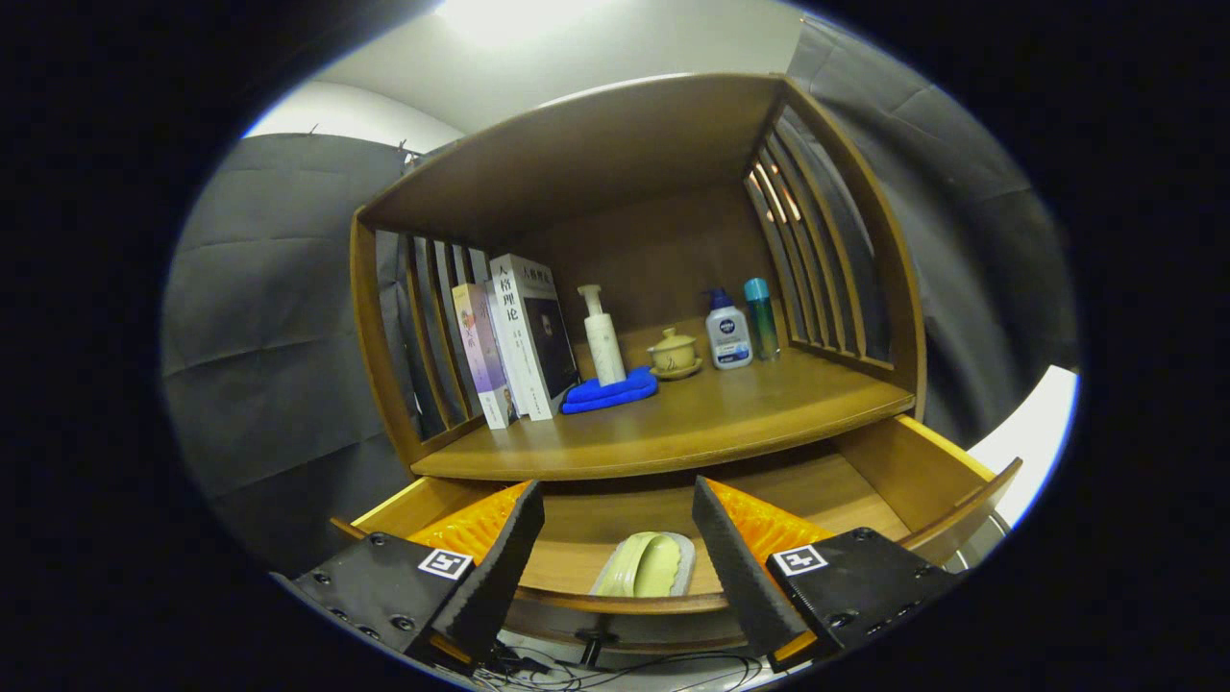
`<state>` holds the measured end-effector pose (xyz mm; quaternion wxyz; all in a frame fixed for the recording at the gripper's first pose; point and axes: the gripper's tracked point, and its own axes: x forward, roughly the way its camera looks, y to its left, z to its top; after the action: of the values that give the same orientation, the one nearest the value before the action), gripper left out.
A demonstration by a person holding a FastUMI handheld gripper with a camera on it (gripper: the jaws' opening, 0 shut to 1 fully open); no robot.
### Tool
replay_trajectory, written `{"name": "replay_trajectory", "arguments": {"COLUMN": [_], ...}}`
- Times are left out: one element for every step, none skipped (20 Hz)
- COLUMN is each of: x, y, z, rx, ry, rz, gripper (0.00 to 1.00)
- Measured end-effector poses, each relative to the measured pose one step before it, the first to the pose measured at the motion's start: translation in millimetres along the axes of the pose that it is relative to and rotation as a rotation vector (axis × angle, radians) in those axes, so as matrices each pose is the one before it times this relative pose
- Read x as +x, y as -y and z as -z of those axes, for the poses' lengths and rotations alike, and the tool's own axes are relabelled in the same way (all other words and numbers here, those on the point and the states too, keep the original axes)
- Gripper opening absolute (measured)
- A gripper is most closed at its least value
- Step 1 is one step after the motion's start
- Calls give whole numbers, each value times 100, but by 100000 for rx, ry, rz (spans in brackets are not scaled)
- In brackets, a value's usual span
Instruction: Pull open the drawer, take out the items inside it, and place them on the countertop above the cabinet.
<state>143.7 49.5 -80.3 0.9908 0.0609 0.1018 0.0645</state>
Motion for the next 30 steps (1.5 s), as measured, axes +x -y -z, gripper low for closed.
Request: {"name": "replay_trajectory", "arguments": {"x": [717, 528, 637, 408, 484, 626, 472, 452, 351, 256, 162, 459, 233, 304, 195, 408, 323, 619, 373, 224, 263, 427, 139, 196, 526, 108, 333, -94, 149, -832], "y": [197, 241, 82, -114, 204, 120, 155, 128, 190, -182, -12, 393, 366, -302, -1108, -1144, -79, 707, 427, 345, 725, 768, -106, -36, 161, 170, 122, 99, 257, -37], "z": [452, 331, -66, -120, 342, 119, 218, 254, 303, 210, 705, 454, 239, 328, 555, 927, 606, 626, 188, 270, 58, 282, 460, 358, 509, -195, -228, 197, 22, -210], "rx": [1854, 1158, 1014, 1788, 1512, 1700, 1748, 1819, 1412, 1027, -3167, -8661, -10306, -7796, -2725, 1498, 2490, 828, 1767, 2907, 443, 56, 2155, 1971, 1647, 1585, 1186, 1441, 779, 854], "ry": [-3444, -3158, -1610, -2280, -3004, -3325, -3679, -3685, -3879, -3565, -5011, -3676, -3681, -3704, -3449, -5172, -4352, -3145, -2285, -2187, -391, -2105, -2937, -3894, -4050, -1521, -528, -1983, -188, 64], "rz": [-261, 726, -552, -668, -276, -578, -319, -22, -49, -1341, 578, 2922, 2769, -86, -2823, -2735, -499, 2175, -105, 1428, 2350, 1728, -1344, -1567, -611, 398, -179, -803, 578, -1127], "gripper": [97, 97, 97, 97, 96, 96, 95, 96, 96, 95, 95, 95, 95, 96, 96, 96, 95, 96, 96, 95, 95, 92, 92, 91, 90, 84, 78, 72, 72, 69]}}
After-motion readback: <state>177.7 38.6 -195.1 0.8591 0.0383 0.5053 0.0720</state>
